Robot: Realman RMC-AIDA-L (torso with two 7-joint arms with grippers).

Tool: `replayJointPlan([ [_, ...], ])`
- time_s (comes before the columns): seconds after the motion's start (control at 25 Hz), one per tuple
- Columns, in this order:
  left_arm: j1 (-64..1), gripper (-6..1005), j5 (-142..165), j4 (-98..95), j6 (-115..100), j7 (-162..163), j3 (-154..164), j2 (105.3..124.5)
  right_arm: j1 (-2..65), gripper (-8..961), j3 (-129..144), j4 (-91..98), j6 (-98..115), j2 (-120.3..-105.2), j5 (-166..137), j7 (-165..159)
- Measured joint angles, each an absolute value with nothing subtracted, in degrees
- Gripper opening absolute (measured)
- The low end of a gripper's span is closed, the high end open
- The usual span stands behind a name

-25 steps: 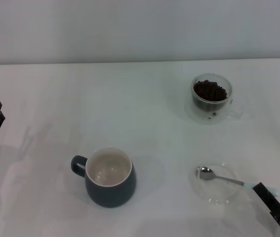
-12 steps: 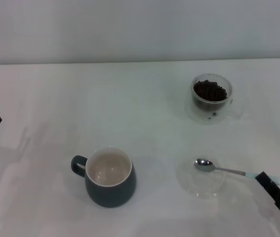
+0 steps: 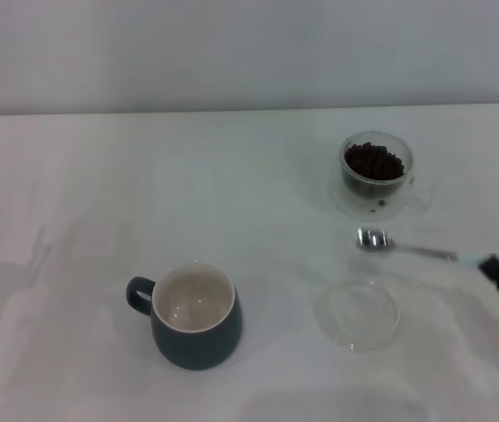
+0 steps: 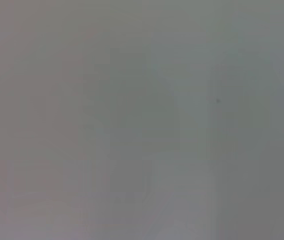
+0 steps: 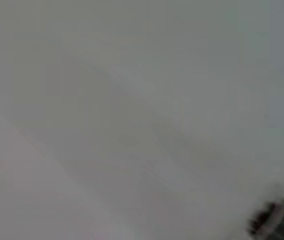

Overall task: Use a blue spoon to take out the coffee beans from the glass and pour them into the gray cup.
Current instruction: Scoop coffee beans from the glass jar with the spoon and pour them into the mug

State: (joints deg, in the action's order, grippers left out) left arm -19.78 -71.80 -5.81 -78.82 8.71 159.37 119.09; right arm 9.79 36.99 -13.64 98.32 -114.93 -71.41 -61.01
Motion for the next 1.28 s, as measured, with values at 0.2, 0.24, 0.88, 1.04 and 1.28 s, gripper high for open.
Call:
replayJointPlan([
  [0.2, -19.79, 774, -71.99, -5.79, -78.87, 8.64, 159.28, 119.09, 15.15, 137, 38.50, -2.99, 99.11, -114.87, -72.92, -66.70],
  [0.24, -19.76, 774, -72.03, -5.80, -78.91, 8.62, 159.27, 119.09, 16.46, 137, 39.02, -0.20, 98.03, -114.75, -73.10, -68.67],
  [0.88, -20.11, 773, -72.37, -5.80, -79.05, 8.68, 159.22, 119.09, 24.36, 137, 42.45, 25.79, 74.85, -111.86, -83.73, -86.48],
  [1.04, -20.20, 773, -72.50, -5.80, -79.05, 8.64, 159.16, 119.09, 23.68, 138, 42.40, 30.44, 72.03, -112.20, -85.76, -87.81],
  [1.28, -20.23, 774, -73.46, -5.80, -79.05, 8.50, 159.17, 119.09, 23.26, 138, 42.47, 36.02, 71.22, -111.69, -92.35, -92.37],
])
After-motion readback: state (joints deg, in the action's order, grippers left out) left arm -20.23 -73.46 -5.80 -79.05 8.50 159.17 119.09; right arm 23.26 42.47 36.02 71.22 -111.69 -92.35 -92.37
